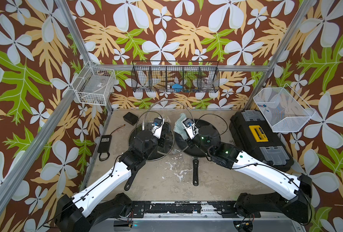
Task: Wipe the pot lid with a cloth
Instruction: Wipe the pot lid.
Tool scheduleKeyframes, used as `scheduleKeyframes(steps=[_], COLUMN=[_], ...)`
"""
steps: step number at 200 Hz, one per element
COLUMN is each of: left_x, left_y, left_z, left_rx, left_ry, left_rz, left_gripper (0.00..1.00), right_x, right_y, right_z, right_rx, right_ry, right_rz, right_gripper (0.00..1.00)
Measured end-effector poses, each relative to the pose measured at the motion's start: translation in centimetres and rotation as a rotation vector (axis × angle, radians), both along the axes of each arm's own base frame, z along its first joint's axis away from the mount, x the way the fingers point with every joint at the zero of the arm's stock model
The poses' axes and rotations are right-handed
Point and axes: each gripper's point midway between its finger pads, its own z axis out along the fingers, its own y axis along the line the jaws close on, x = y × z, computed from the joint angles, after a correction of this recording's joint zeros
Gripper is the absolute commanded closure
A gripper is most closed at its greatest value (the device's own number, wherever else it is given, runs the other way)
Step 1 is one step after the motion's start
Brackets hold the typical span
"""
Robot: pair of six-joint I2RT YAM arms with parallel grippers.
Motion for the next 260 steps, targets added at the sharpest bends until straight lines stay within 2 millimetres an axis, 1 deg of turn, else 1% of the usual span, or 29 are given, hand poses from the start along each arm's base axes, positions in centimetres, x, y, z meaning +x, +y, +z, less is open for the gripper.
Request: scheduleKeyframes(steps=[18, 33, 49, 70, 88, 99, 115, 129, 162, 180, 191, 206, 227, 234, 248, 260], left_x=[0.0, 0.0, 0.0, -0.1, -0.1, -0.1, -0.1, -0.2, -0.7, -1.1, -1.2, -1.4, -1.6, -1.6, -1.9, -1.9], left_y=[0.1, 0.1, 0.0, -0.1, -0.1, -0.1, -0.1, 0.0, 0.1, 0.1, 0.1, 0.1, -0.1, -0.2, -0.4, -0.5], left_z=[-0.1, -0.1, -0.1, 0.1, 0.2, 0.2, 0.2, 0.2, 0.2, -0.1, -0.2, -0.3, -0.3, -0.2, 0.1, 0.3], left_rx=[0.004, 0.004, 0.002, -0.010, -0.012, -0.011, -0.001, 0.020, 0.101, 0.148, 0.170, 0.189, 0.213, 0.214, 0.226, 0.242], left_ry=[0.001, 0.001, 0.002, 0.000, -0.003, -0.003, -0.008, -0.020, -0.060, -0.074, -0.076, -0.081, -0.093, -0.097, -0.115, -0.138], left_rz=[0.005, 0.005, 0.004, -0.001, -0.001, 0.000, -0.002, -0.007, -0.038, -0.063, -0.073, -0.083, -0.102, -0.109, -0.129, -0.140], left_gripper=[1.00, 1.00, 1.00, 1.00, 1.00, 1.00, 1.00, 1.00, 1.00, 1.00, 1.00, 1.00, 1.00, 1.00, 1.00, 1.00], right_x=[0.0, -0.4, -1.1, -2.6, -3.6, -3.7, -3.5, -2.9, 0.2, 1.5, 1.7, 1.6, 0.6, 0.0, -1.6, -2.6], right_y=[0.5, 1.4, 2.8, 4.5, 5.4, 5.5, 5.2, 4.3, -0.1, -1.9, -2.3, -2.3, -1.2, -0.4, 1.9, 3.2], right_z=[-0.6, -1.2, -1.8, -2.8, -3.4, -3.5, -3.2, -2.5, 0.1, 1.0, 1.3, 1.2, 0.9, 0.7, 0.0, -0.7], right_rx=[-0.010, -0.019, -0.029, -0.041, -0.051, -0.051, -0.048, -0.041, 0.005, 0.021, 0.021, 0.017, 0.016, 0.015, 0.004, -0.010], right_ry=[0.010, 0.020, 0.031, 0.061, 0.080, 0.091, 0.087, 0.075, 0.042, 0.027, 0.022, 0.026, 0.039, 0.045, 0.063, 0.078], right_rz=[0.008, 0.027, 0.058, 0.108, 0.139, 0.138, 0.121, 0.087, -0.034, -0.084, -0.093, -0.087, -0.048, -0.025, 0.047, 0.084], right_gripper=[1.00, 1.00, 1.00, 1.00, 1.00, 1.00, 1.00, 1.00, 1.00, 1.00, 1.00, 1.00, 1.00, 1.00, 1.00, 1.00])
